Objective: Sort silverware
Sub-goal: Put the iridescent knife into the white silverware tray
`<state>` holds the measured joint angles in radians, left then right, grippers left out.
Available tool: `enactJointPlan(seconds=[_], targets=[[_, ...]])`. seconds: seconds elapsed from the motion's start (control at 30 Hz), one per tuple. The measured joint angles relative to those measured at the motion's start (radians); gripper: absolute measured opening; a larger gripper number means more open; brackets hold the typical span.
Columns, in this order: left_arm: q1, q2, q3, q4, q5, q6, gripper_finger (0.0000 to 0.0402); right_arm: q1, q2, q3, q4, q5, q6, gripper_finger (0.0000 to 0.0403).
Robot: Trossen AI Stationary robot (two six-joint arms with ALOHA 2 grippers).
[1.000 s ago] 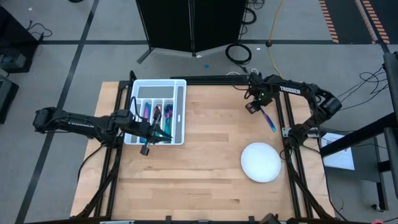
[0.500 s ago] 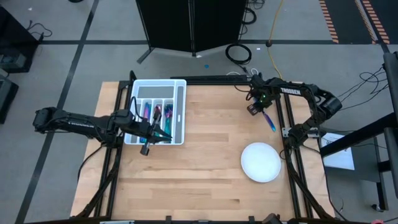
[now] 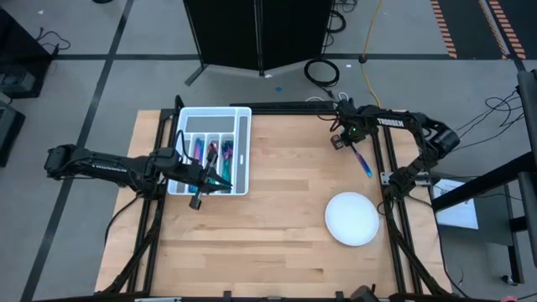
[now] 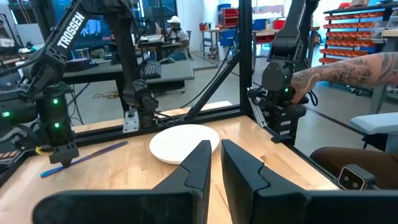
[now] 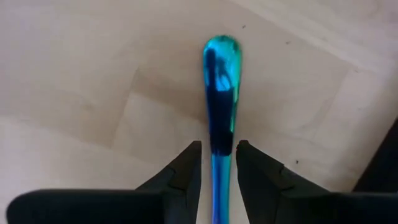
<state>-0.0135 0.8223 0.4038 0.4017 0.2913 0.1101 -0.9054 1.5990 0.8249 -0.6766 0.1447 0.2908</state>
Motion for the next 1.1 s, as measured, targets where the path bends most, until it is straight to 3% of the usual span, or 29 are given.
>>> enactJointPlan(seconds=[0.3,0.47,0.63,0.87,1.1], targets=[[0.000,0.000,0.001,0.000,0.001,-0.025,0.0041,0.011,0.023,0.010,-0.006,-0.030,0.010,0.0086],[0.000,0.000,0.001,0.000,0.001,-0.025,0.0041,0.011,0.023,0.012,-0.003,-0.111,-0.031,0.0086],[0.000,0.000,0.001,0.001,0.001,-0.024,0.0041,0.028,0.023,0.011,0.073,-0.273,-0.028,0.0086],[0.000,0.000,0.001,0.009,0.001,-0.021,0.0041,0.158,0.023,0.011,0.171,-0.360,-0.007,0.0086],[0.000,0.000,0.001,0.009,0.001,-0.019,0.0041,0.352,0.023,0.010,0.284,-0.361,0.060,0.0086]])
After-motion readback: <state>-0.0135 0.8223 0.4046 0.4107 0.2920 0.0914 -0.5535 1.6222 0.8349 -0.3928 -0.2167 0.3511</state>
